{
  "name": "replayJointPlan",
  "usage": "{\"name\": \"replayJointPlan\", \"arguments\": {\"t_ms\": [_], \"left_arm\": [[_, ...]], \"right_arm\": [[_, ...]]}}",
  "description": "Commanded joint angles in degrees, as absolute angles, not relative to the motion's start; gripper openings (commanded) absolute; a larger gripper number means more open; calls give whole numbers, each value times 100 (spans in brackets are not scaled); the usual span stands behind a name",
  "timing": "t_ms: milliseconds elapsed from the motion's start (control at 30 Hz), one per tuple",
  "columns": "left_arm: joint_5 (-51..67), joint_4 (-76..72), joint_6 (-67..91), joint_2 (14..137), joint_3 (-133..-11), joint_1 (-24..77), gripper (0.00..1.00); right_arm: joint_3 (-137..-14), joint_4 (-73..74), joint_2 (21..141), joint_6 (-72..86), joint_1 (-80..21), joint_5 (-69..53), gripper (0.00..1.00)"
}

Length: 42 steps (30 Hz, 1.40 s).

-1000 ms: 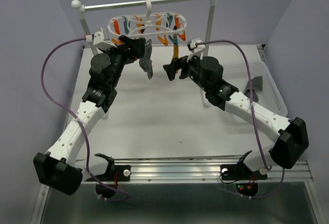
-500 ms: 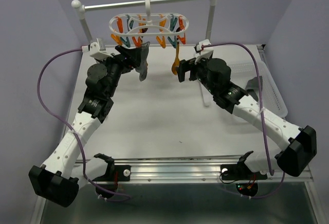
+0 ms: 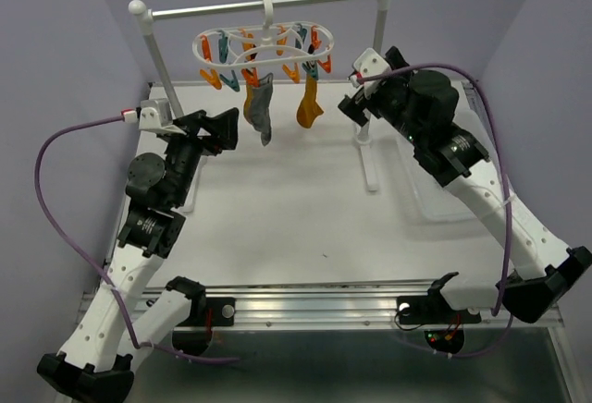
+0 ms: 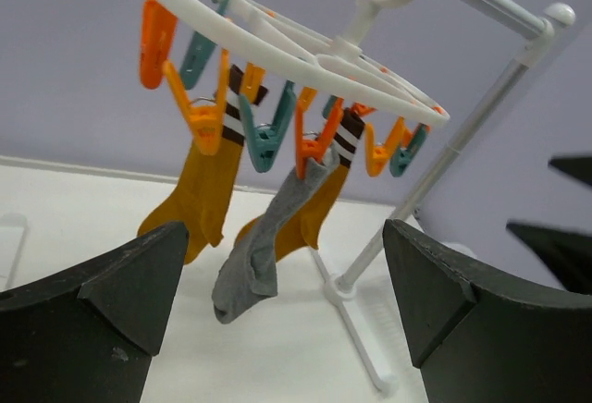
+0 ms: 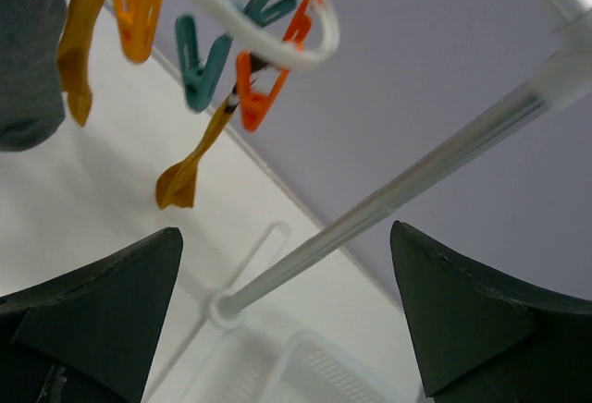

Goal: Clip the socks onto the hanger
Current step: Open the clamp at the hanger.

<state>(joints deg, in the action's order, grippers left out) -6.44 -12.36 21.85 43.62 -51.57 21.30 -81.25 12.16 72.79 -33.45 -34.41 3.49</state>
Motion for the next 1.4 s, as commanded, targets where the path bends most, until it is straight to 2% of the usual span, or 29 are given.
{"name": "replayJointPlan", "arguments": {"t_ms": [0, 67, 133, 233, 333, 533, 733, 1033, 1167, 1367], "left_arm": [[770, -1598, 1609, 4403, -5054, 2118, 99], [1716, -1853, 1599, 4517, -4984, 2118, 99], [2186, -2221, 1774, 4824, -5001, 2136, 99], [2654, -2417, 2030, 5428, -5237, 2240, 99], [2813, -2443, 1890, 6001, -5528, 2468, 99], [2637, -2443, 1767, 6697, -6011, 2891, 99], [1864, -2443, 1828, 7198, -6407, 3208, 99], [599, -2277, 1758, 7269, -6565, 3208, 99], [369, -2233, 1653, 7286, -6583, 3199, 99], [62, -2162, 1652, 7348, -6645, 3147, 99]], "right_arm": [[-9525, 1633, 7838, -4771, -3322, -27, 100], [-10217, 1661, 8392, -4948, -3139, 228, 100], [-10668, 1652, 8743, -4861, -3076, 307, 100], [-11310, 1644, 9263, -4597, -3006, 632, 100], [-11408, 1547, 9448, -4421, -2953, 703, 100], [-11207, 1486, 9448, -4263, -2953, 809, 100], [-10820, 1354, 9220, -4140, -2953, 721, 100], [-10380, 1336, 8956, -4552, -2900, 141, 100], [-10301, 1336, 8842, -4781, -2900, -473, 100], [-10345, 1327, 8859, -5079, -2900, -738, 99]]}}
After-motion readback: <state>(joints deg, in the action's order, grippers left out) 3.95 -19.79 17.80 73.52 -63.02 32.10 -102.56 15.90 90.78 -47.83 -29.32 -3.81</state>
